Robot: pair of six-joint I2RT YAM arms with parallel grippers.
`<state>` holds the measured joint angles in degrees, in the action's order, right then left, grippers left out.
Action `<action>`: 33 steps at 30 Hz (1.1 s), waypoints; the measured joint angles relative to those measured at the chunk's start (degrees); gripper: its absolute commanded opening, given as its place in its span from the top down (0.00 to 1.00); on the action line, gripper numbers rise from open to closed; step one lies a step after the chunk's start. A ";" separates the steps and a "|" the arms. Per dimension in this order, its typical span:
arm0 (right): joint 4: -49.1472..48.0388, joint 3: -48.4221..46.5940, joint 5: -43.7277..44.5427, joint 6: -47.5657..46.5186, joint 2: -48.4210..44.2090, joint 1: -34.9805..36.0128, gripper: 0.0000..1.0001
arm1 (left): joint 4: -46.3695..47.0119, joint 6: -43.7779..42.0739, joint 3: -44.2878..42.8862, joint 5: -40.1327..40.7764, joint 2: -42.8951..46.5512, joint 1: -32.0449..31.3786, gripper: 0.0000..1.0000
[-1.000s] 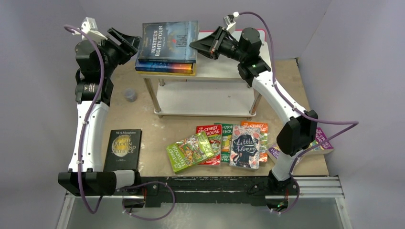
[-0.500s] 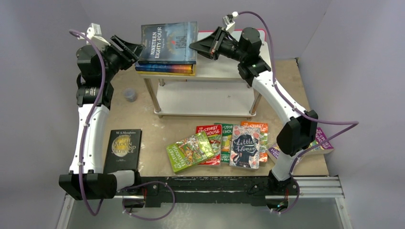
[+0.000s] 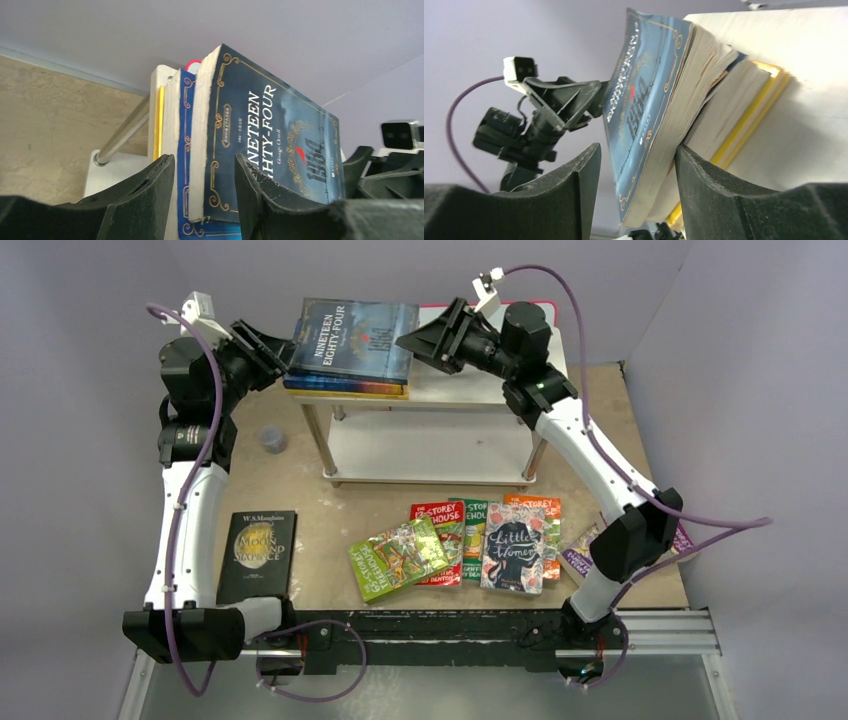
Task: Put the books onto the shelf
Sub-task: Place the book on the shelf.
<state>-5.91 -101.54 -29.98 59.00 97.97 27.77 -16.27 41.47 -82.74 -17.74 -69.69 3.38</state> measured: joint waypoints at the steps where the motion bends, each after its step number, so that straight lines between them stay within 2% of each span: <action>1: 1.46 0.00 1.11 -1.25 -0.72 0.04 0.42 | -0.52 -0.52 -0.09 0.39 0.02 0.00 0.51; 7: 7.93 0.00 7.45 -7.78 -3.39 -0.07 0.43 | -2.97 -2.80 -0.63 1.88 0.24 0.00 0.49; 12: 11.45 -0.28 8.79 -11.32 -3.41 -0.09 0.51 | -3.54 -4.24 -0.79 1.33 0.68 0.00 0.49; 20: 12.00 -1.36 6.60 -13.29 -2.56 -0.02 0.75 | -4.92 -5.60 -0.79 -0.59 1.36 0.00 0.62; 26: 11.78 -2.71 4.85 -13.73 -1.51 0.00 0.81 | -5.18 -6.19 -0.79 -2.34 1.38 0.37 0.66; 33: 10.16 -4.11 3.41 -13.66 0.57 -0.02 0.83 | -5.84 -6.80 -0.79 -3.13 2.21 0.63 0.75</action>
<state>4.25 -105.65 -26.57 45.34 98.54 27.75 -22.11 34.68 -83.53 -20.86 -67.48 4.01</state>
